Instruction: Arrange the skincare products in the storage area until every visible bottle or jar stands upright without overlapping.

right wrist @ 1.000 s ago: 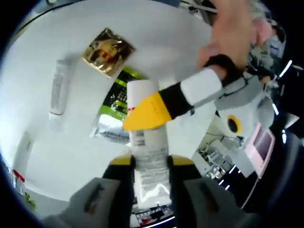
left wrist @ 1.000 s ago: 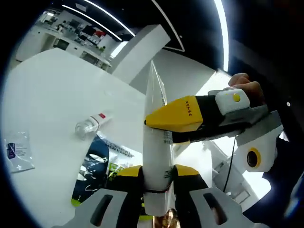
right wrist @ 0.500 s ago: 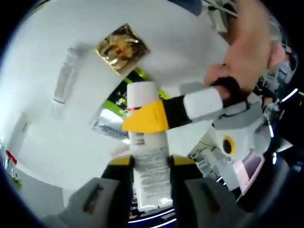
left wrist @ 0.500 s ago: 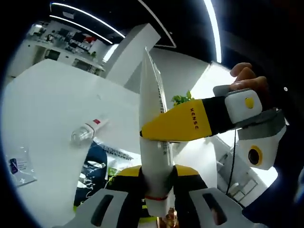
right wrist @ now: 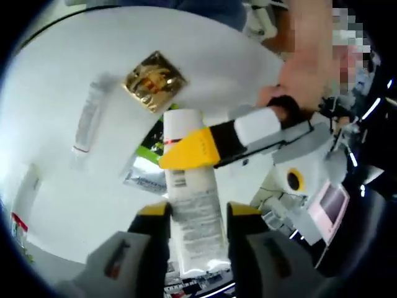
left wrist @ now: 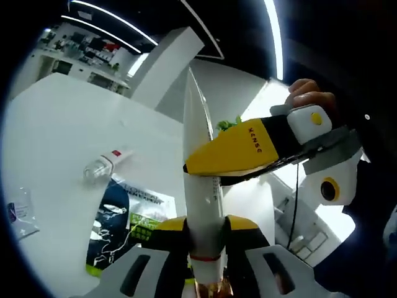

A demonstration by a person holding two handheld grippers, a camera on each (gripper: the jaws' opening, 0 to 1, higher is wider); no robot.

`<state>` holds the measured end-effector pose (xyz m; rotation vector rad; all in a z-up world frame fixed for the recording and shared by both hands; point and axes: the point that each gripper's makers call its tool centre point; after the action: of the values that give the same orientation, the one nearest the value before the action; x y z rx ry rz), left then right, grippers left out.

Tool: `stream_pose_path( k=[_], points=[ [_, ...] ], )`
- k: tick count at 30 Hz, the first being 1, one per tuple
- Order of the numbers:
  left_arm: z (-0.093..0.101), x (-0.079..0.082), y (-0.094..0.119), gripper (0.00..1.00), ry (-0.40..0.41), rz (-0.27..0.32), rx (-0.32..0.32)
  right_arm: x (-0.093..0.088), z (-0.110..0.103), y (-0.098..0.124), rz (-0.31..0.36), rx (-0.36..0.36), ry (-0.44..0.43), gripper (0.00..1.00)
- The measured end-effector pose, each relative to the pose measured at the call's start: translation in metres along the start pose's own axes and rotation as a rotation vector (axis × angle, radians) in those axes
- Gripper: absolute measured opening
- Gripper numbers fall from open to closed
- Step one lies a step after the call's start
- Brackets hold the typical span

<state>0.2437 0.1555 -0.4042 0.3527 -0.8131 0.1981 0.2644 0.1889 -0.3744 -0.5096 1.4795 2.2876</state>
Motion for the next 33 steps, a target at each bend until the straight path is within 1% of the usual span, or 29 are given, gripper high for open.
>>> stream_pose_path(
  k=[5, 9, 12, 14, 16, 18, 23, 24, 33],
  points=[
    [0.0, -0.002, -0.001, 0.2, 0.015, -0.002, -0.007, -0.01, -0.005, -0.002, -0.026, 0.007, 0.003, 0.35],
    [0.004, -0.004, -0.002, 0.2, 0.04, -0.001, -0.029, -0.013, -0.007, -0.003, -0.032, 0.007, -0.018, 0.4],
    [0.004, -0.004, -0.003, 0.2, 0.048, 0.005, -0.036, -0.015, -0.007, -0.004, -0.032, 0.003, -0.029, 0.4],
    [0.005, -0.003, -0.002, 0.2, 0.055, 0.008, -0.042, -0.017, -0.007, -0.004, -0.036, 0.003, -0.028, 0.39],
    [0.005, -0.002, -0.001, 0.2, 0.053, 0.011, -0.043, -0.02, -0.009, -0.005, -0.048, 0.012, -0.028, 0.36],
    [0.006, -0.002, 0.001, 0.2, 0.045, 0.007, -0.043, -0.023, -0.011, -0.006, -0.069, 0.021, -0.015, 0.36],
    [0.008, -0.004, 0.002, 0.2, 0.043, 0.005, -0.048, -0.026, -0.01, -0.007, -0.085, 0.023, -0.034, 0.37],
    [0.009, -0.004, 0.002, 0.2, 0.041, 0.002, -0.05, -0.029, -0.011, -0.007, -0.097, 0.028, -0.039, 0.38],
    [0.008, -0.006, 0.003, 0.2, 0.03, -0.003, -0.043, -0.032, -0.015, -0.006, -0.101, 0.031, -0.062, 0.39]
  ],
)
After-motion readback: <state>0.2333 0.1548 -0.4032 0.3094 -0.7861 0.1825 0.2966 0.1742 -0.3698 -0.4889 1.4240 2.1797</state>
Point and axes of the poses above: the point that each gripper's makers call its tool centre point, and the gripper's own axes: y roughly backward along the fingers, z roughly to its right, x roughly out of its top
